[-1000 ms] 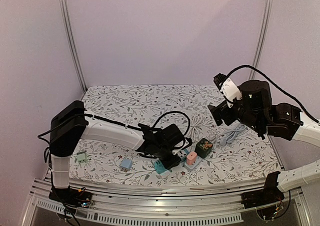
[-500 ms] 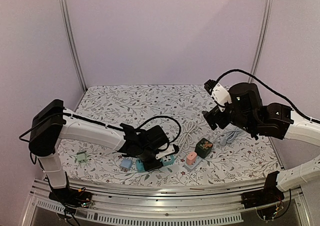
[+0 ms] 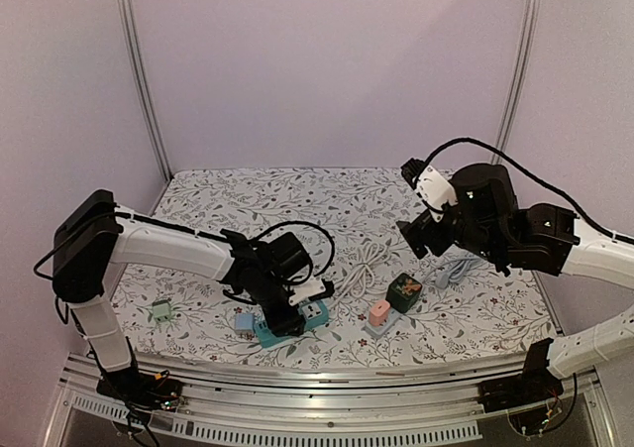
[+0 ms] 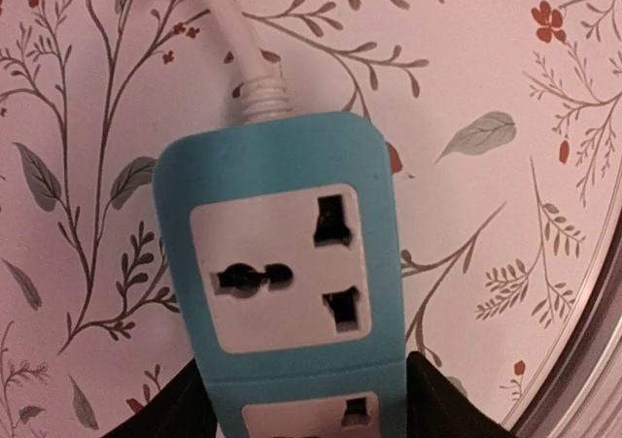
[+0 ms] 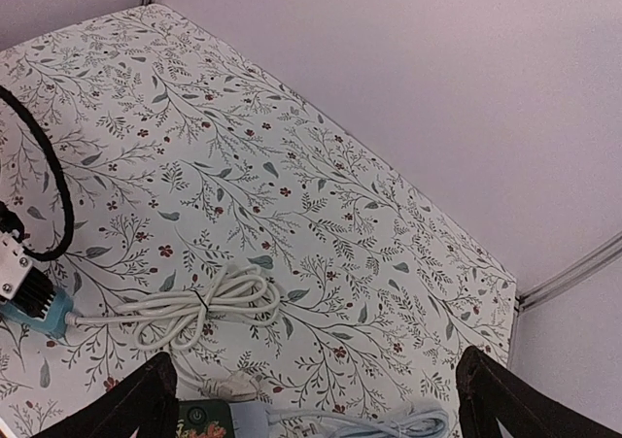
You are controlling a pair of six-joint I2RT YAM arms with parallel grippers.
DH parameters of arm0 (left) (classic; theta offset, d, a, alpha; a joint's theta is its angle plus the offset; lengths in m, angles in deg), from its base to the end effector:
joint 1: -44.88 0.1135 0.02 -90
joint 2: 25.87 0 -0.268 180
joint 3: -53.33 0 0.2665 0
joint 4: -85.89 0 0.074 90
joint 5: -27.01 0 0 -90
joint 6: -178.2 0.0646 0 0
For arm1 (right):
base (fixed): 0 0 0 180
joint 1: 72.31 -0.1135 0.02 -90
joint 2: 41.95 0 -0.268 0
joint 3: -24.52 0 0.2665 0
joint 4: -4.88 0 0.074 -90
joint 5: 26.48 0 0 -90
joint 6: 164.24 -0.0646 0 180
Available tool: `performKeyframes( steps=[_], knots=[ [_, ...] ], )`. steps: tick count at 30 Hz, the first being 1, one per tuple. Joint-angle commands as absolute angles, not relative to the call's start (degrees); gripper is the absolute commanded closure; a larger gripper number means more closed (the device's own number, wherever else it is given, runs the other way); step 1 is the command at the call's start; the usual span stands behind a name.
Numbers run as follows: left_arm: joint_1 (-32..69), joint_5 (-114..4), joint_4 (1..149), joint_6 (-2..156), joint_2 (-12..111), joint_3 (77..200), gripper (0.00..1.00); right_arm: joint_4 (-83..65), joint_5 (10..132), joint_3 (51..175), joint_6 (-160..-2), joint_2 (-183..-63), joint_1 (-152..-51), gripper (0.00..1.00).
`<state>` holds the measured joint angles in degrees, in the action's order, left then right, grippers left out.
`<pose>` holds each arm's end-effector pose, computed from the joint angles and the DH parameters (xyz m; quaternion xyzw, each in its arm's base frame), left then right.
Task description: Insert the plug
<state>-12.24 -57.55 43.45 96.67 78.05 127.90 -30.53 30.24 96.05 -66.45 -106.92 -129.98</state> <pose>0.1903 -0.3056 0.1116 0.5405 0.8250 -0.1078 0.1247 0.1816 0.2206 0.3250 -0.3235 0.7727 -0.0180 0.5459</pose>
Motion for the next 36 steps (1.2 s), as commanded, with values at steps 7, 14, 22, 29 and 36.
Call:
performKeyframes(
  steps=[7, 14, 22, 29, 36],
  knots=[
    [-12.76, -56.71, 41.68, 94.84, 75.98, 125.92, 0.01, -29.51, 30.52, 96.12, -65.93, -108.57, -129.72, 0.01],
    [-14.09, -60.93, 38.62, 92.75, 72.96, 127.73, 0.01, -29.11, 30.25, 96.22, -65.63, -109.30, -129.70, 0.01],
    [-15.80, -65.64, 33.04, 87.03, 67.23, 128.48, 0.01, -29.13, 29.46, 96.49, -65.34, -110.68, -129.63, 0.01],
    [-16.02, -76.43, 29.43, 72.15, 60.35, 123.70, 0.01, -29.07, 29.75, 96.44, -65.67, -109.98, -129.74, 0.01],
    [-16.02, -92.86, 27.09, 49.43, 49.00, 121.09, 0.01, -29.17, 29.43, 96.90, -65.56, -110.73, -129.72, 0.01]
  ],
)
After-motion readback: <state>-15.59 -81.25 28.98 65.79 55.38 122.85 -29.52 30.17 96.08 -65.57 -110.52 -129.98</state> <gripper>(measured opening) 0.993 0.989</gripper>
